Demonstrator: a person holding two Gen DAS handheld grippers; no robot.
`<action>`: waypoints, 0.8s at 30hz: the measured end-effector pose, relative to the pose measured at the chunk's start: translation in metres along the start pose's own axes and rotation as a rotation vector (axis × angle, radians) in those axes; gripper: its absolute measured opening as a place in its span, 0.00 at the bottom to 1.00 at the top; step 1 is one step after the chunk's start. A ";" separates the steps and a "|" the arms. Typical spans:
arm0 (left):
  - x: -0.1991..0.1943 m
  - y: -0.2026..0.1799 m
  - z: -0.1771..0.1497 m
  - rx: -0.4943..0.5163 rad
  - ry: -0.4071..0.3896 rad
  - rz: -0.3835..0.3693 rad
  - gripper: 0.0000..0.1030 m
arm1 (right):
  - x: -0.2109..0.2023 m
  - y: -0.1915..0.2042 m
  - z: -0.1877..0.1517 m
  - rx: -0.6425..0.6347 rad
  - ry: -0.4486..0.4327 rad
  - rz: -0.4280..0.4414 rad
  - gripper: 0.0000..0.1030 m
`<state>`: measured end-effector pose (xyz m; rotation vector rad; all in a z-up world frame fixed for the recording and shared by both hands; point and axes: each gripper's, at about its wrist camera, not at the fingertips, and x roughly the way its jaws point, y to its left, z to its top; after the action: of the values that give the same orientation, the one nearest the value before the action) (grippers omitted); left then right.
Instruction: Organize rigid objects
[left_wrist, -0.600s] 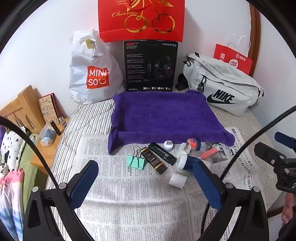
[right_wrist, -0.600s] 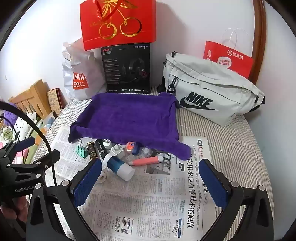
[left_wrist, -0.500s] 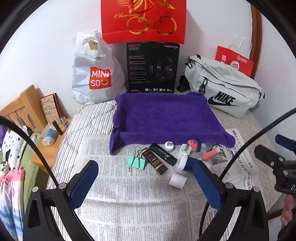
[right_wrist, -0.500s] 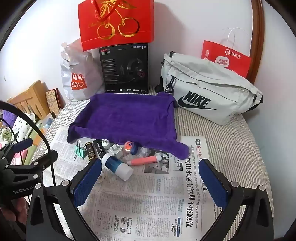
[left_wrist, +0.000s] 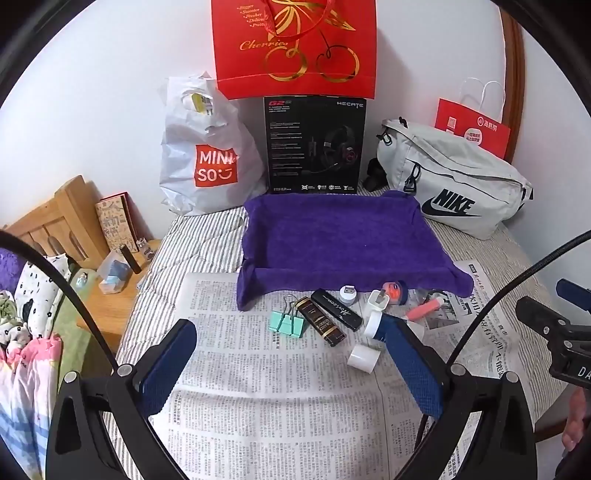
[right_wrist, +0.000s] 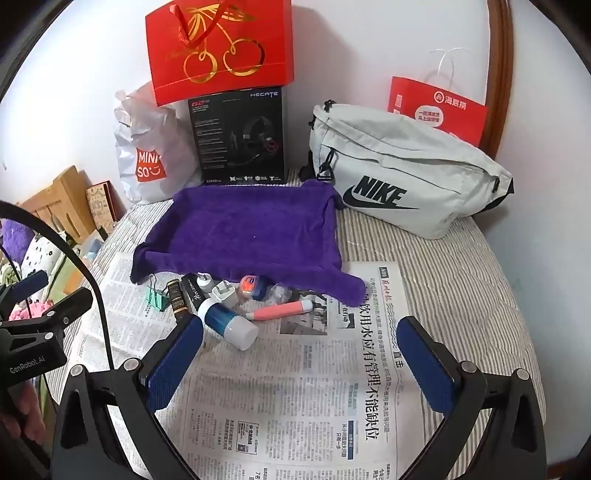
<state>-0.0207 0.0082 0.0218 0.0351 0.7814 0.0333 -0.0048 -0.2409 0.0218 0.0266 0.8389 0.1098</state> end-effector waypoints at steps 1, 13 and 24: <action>-0.001 0.002 0.000 -0.004 0.000 -0.002 1.00 | 0.000 0.001 0.002 -0.001 0.002 0.000 1.00; -0.003 0.000 -0.005 0.002 -0.003 -0.009 1.00 | -0.003 0.003 -0.003 -0.008 -0.002 -0.008 1.00; -0.003 0.000 -0.006 0.003 -0.002 -0.006 1.00 | -0.004 0.003 -0.004 -0.003 0.001 -0.008 1.00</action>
<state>-0.0276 0.0082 0.0197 0.0362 0.7792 0.0263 -0.0107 -0.2386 0.0221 0.0207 0.8395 0.1038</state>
